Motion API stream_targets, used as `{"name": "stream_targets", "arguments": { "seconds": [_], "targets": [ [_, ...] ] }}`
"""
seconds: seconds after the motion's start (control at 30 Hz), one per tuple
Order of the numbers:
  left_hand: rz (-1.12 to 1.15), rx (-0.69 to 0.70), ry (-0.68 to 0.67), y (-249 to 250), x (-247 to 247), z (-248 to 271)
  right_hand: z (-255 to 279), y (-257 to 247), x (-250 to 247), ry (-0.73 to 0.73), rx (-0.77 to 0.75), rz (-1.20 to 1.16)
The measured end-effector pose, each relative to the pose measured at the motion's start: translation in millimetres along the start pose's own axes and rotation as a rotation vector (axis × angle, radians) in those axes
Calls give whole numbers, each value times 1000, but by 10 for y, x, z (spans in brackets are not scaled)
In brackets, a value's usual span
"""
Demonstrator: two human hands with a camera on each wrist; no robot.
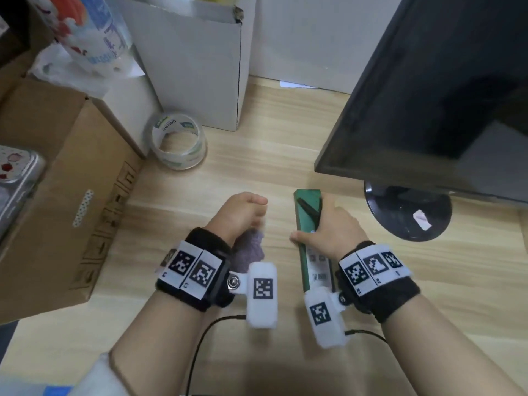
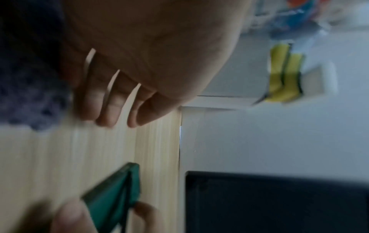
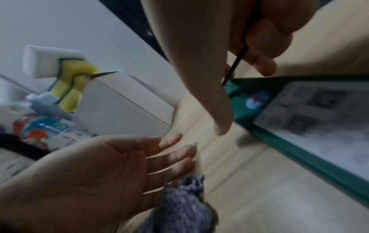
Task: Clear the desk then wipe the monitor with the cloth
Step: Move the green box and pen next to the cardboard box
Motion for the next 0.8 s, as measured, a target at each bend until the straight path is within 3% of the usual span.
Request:
{"name": "stream_targets", "arguments": {
  "seconds": [0.1,0.17,0.3,0.4,0.53,0.7,0.8],
  "targets": [
    [-271,155,110,29,-245,123,-31,11,75,-26,5,-31],
    [-358,184,178,56,-512,261,-58,-11,63,-18,12,-73],
    [-405,5,127,-59,-864,454,-67,-133,-12,-32,-38,-211],
    [-194,-126,-43,-179,-695,555,-11,-343,-118,-43,-134,-330],
    [161,-185,-172,-211,-378,725,103,-670,-230,-53,-247,-448],
    [193,-12,-266,-33,-555,1015,218,-958,-210,-29,-272,-553],
    [184,45,-147,-50,-785,1120,258,-1208,-105,-36,-304,-587]
  ]
}}
Point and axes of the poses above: each hand's wrist, its own z-axis away from the middle knuckle, its own x-axis out of the palm, y = z × x, the point moved 4 cm from there along -z, towards the middle knuckle, and after that the axes turned 11 degrees about z, right-handed, at the moved point
